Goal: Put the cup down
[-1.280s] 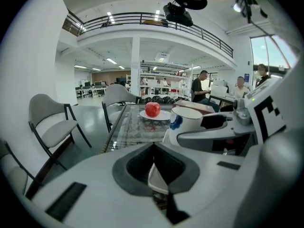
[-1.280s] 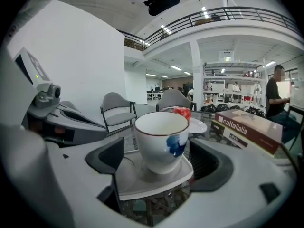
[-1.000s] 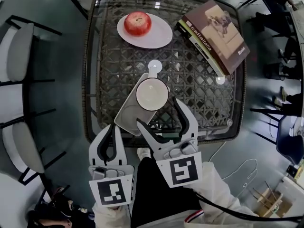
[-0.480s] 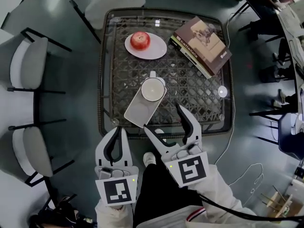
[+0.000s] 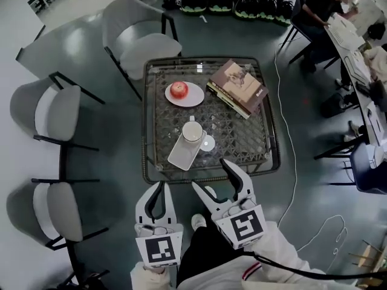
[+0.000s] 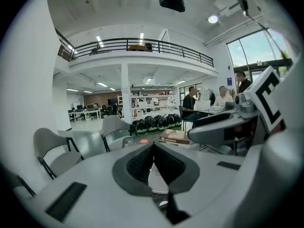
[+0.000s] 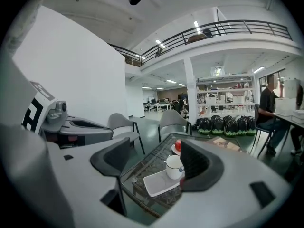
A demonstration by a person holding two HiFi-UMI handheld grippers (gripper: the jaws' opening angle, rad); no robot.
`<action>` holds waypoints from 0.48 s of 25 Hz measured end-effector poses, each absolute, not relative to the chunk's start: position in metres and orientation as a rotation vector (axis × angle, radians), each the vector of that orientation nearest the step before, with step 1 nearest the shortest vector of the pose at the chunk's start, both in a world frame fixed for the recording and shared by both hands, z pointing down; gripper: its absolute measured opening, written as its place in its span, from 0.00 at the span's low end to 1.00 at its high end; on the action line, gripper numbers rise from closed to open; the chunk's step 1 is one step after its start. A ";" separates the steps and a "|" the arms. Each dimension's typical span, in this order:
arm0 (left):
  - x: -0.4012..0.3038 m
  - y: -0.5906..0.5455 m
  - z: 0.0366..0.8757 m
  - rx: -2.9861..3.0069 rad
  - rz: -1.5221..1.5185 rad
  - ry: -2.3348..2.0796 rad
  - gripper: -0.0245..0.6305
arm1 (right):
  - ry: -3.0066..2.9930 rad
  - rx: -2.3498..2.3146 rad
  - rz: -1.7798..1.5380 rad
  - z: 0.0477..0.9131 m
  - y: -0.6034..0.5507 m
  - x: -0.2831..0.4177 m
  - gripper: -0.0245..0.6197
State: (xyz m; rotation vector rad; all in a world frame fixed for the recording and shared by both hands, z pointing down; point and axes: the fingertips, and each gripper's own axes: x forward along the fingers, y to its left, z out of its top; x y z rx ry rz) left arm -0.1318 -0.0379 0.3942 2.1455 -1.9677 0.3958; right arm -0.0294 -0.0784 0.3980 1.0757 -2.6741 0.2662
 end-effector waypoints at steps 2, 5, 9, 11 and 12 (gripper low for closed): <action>-0.127 -0.027 0.381 2.165 0.381 -1.968 0.05 | -2.692 1.083 0.273 0.384 -0.067 -0.027 0.57; -0.122 -0.009 0.366 2.181 0.367 -1.961 0.05 | -2.705 1.097 0.249 0.366 -0.048 -0.022 0.53; -0.119 0.011 0.336 2.205 0.323 -1.959 0.05 | -2.713 1.077 0.248 0.342 -0.019 -0.020 0.51; -0.117 0.019 0.319 2.229 0.313 -1.966 0.05 | -2.714 1.095 0.277 0.332 -0.006 -0.015 0.50; -0.116 0.024 0.312 2.240 0.312 -1.966 0.05 | -2.717 1.106 0.293 0.327 0.000 -0.013 0.47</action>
